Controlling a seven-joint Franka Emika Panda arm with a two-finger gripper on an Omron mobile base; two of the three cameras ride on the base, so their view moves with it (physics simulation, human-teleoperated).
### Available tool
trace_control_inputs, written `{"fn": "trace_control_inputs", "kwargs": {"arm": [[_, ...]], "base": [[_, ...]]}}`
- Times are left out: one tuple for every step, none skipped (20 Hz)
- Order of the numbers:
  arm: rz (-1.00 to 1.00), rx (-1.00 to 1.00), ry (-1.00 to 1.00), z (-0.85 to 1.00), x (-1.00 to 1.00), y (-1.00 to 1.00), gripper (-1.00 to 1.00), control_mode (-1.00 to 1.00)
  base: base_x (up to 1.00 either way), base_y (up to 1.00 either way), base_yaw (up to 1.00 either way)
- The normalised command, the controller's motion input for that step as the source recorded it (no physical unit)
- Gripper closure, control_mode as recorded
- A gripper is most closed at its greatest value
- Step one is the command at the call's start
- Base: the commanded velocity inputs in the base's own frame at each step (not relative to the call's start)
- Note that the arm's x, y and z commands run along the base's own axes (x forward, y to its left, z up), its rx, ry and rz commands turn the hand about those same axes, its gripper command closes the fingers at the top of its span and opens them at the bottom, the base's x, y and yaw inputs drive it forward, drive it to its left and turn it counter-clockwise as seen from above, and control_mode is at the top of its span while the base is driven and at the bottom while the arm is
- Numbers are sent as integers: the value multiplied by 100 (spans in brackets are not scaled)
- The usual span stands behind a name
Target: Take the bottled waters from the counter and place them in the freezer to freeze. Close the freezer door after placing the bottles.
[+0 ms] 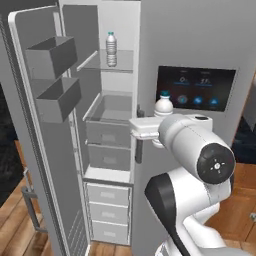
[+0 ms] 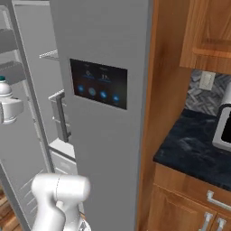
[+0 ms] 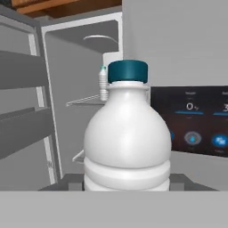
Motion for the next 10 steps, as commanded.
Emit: {"fn": "trace_control_inputs", "kwargs": {"arm": [[0, 0, 0, 0, 0, 0, 100, 100], [0, 0, 0, 0, 0, 0, 100, 100], [0, 0, 0, 0, 0, 0, 100, 100], [0, 0, 0, 0, 0, 0, 100, 100], [0, 0, 0, 0, 0, 0, 100, 100], [0, 0, 0, 0, 0, 0, 100, 100], [0, 0, 0, 0, 0, 0, 100, 100], [0, 0, 0, 0, 0, 0, 100, 100], [0, 0, 0, 0, 0, 0, 100, 100], [0, 0, 0, 0, 0, 0, 100, 100]], "base": [[18, 12, 1], [23, 19, 0], [29, 19, -5], [24, 16, -15], [24, 19, -20], [21, 18, -27], [12, 11, -35], [12, 20, -39], [15, 34, -36], [10, 51, -29]]}}
